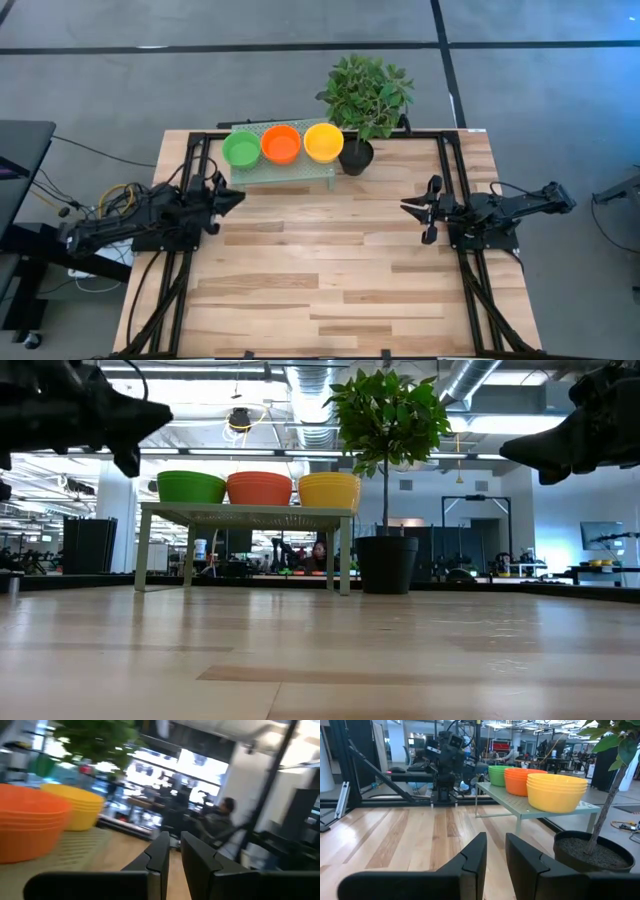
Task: Pick & Place Mini bowls
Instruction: Return to Home Position
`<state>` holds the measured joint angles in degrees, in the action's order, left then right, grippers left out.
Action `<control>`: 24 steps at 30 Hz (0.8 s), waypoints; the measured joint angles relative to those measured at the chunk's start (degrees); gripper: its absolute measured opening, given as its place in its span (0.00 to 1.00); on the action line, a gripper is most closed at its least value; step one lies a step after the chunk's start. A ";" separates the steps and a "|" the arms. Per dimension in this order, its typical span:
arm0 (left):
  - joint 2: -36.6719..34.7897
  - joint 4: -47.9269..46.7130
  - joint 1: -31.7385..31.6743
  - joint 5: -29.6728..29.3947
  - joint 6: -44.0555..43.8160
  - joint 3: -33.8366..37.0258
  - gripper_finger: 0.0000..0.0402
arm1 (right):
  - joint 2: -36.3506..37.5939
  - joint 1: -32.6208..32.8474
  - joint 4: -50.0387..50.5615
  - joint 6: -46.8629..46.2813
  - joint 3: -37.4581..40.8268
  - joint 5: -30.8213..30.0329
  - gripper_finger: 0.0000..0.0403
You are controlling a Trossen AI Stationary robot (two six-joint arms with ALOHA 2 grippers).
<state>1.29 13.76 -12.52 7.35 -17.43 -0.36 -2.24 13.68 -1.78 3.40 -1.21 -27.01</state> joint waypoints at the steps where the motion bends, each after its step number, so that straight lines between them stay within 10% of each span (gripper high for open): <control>1: 0.21 0.01 0.12 -1.83 0.00 0.00 0.12 | 0.00 0.01 0.00 0.02 0.00 0.00 0.16; 24: 2.51 -12.32 0.82 -5.56 4.67 -0.01 0.12 | 0.00 0.02 0.00 0.02 0.02 -0.02 0.16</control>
<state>3.80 1.45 -11.70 1.78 -12.76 -0.37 -2.24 13.69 -1.78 3.42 -1.19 -27.03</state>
